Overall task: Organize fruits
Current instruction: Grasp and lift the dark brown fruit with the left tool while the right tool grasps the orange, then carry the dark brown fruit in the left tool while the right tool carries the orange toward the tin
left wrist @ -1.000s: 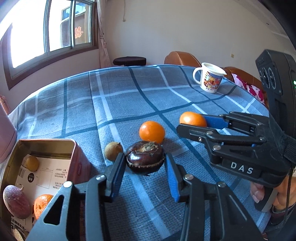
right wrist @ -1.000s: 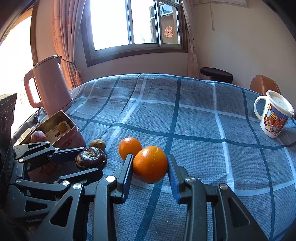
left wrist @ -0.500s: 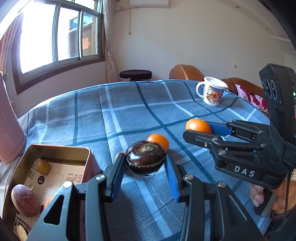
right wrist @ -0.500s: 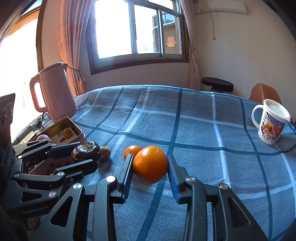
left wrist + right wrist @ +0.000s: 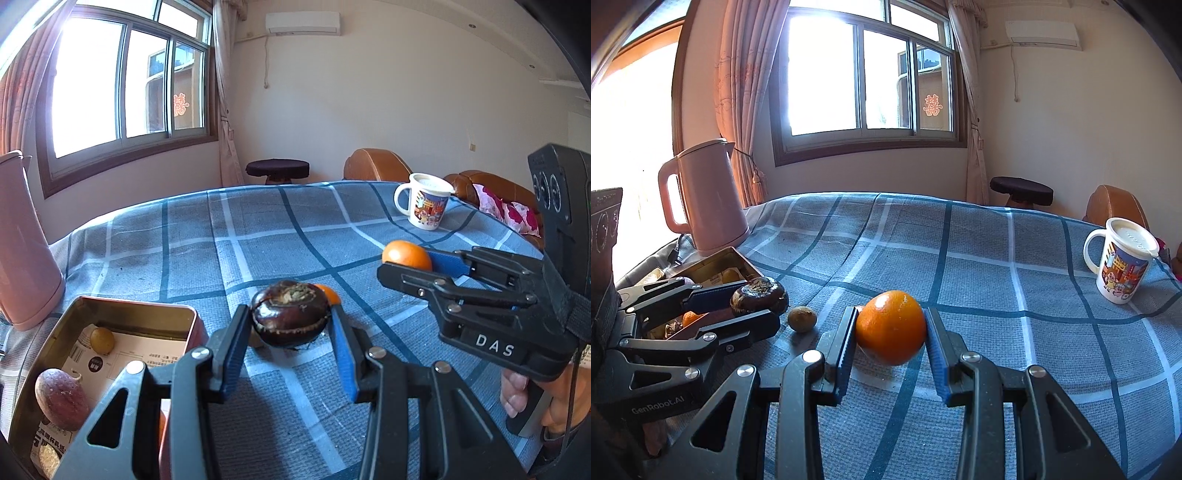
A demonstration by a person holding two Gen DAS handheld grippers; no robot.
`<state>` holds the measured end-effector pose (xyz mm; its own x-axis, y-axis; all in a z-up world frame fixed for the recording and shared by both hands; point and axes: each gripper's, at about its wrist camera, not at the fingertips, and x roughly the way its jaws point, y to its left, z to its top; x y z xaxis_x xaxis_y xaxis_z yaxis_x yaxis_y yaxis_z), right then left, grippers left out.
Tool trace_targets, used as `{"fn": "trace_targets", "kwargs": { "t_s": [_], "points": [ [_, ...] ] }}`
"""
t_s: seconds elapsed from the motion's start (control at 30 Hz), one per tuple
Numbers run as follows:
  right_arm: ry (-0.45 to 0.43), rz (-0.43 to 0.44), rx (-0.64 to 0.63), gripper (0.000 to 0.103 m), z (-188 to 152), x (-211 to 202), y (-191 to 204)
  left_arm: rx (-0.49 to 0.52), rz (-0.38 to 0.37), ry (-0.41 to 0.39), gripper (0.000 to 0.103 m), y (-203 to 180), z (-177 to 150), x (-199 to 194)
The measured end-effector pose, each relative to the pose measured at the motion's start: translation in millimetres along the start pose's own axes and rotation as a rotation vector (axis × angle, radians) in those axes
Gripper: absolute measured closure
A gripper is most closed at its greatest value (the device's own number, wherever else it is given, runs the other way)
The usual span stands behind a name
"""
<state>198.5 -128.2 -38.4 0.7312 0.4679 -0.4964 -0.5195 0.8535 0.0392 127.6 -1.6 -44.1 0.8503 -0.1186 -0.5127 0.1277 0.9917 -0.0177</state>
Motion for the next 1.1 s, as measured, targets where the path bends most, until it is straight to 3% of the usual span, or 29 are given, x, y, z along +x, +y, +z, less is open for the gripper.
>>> {"fn": "trace_targets", "kwargs": {
  "t_s": [1.1],
  "points": [
    [-0.137, -0.035, -0.026, 0.065, -4, -26, 6, -0.005, 0.038, -0.136, 0.058, 2, -3, -25]
  ]
}}
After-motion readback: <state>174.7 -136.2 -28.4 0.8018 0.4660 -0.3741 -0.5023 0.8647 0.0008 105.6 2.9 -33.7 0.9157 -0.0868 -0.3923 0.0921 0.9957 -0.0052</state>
